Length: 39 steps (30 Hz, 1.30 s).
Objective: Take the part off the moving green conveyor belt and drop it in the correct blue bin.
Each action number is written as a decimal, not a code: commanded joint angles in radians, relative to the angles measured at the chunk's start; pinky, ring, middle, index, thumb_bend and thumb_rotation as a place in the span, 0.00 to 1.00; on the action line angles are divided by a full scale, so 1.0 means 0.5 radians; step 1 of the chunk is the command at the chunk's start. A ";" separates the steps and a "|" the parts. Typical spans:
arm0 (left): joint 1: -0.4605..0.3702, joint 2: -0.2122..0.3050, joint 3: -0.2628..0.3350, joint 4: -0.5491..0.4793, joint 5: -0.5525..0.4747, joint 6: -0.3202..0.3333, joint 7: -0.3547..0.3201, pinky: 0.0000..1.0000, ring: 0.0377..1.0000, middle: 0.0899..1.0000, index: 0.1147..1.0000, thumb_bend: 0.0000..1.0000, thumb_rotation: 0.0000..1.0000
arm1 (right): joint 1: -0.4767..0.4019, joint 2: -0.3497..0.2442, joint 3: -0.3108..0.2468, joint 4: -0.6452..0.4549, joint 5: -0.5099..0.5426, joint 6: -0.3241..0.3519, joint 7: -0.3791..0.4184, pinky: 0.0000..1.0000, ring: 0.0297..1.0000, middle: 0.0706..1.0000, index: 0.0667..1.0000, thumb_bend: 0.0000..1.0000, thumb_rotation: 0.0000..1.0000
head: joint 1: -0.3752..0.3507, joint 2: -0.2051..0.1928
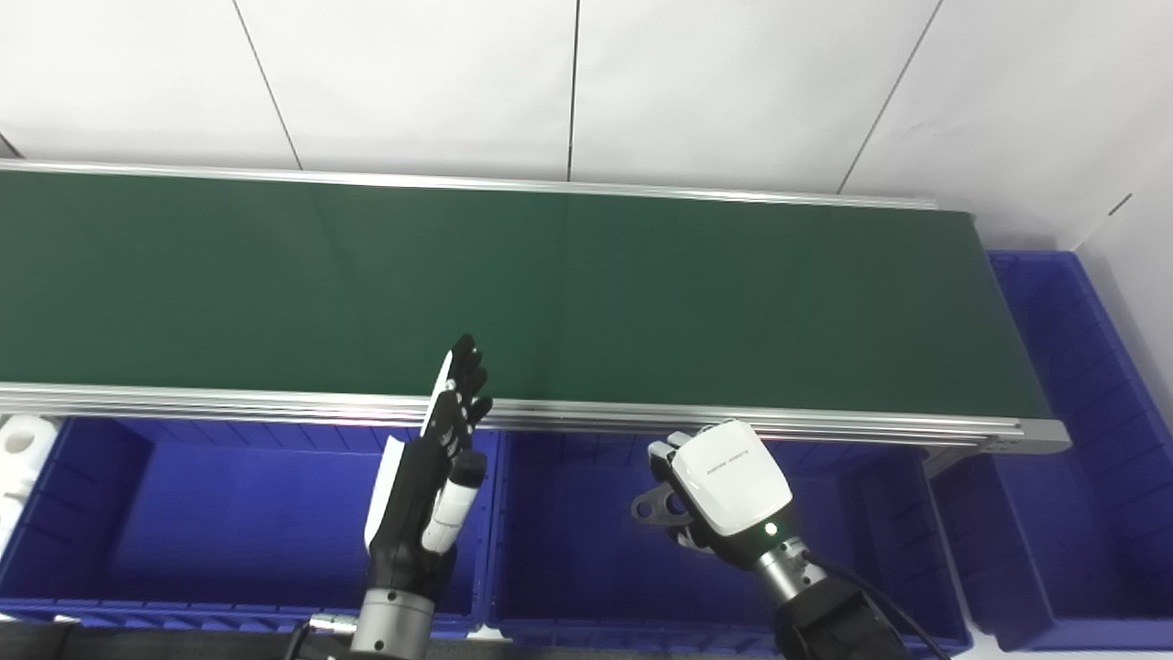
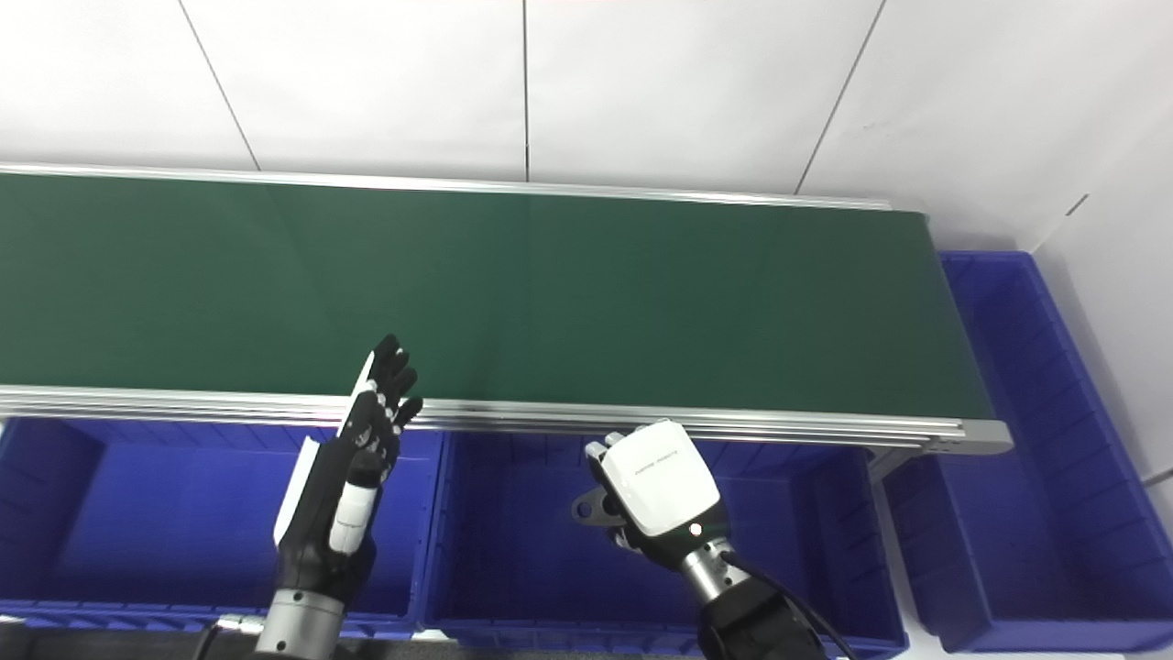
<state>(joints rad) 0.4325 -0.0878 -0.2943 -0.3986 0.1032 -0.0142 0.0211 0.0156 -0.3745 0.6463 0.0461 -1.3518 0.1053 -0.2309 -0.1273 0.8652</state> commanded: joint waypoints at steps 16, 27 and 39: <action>-0.006 -0.051 -0.040 -0.069 0.013 0.003 -0.005 0.92 0.98 1.00 1.00 0.81 0.95 | 0.025 0.041 -0.040 -0.068 -0.124 0.099 0.347 0.54 0.66 0.76 0.83 1.00 0.66 | 0.014 -0.022; -0.009 -0.047 -0.037 -0.046 0.019 -0.023 -0.004 0.92 0.97 1.00 1.00 0.80 0.95 | 0.050 0.043 -0.098 -0.148 -0.056 0.030 0.341 0.57 0.69 0.78 0.88 1.00 0.70 | 0.014 -0.050; -0.021 -0.063 0.007 0.057 -0.044 -0.126 0.022 0.95 0.98 1.00 1.00 0.80 0.91 | 0.334 0.266 -0.596 -0.874 1.049 0.068 0.532 0.54 0.68 0.78 0.83 0.97 0.73 | 0.010 -0.168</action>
<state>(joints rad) 0.4301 -0.0903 -0.2830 -0.3568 0.0887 -0.0193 0.0253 0.1570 -0.2636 0.3820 -0.3121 -0.9472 0.1272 0.0144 -0.1227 0.7809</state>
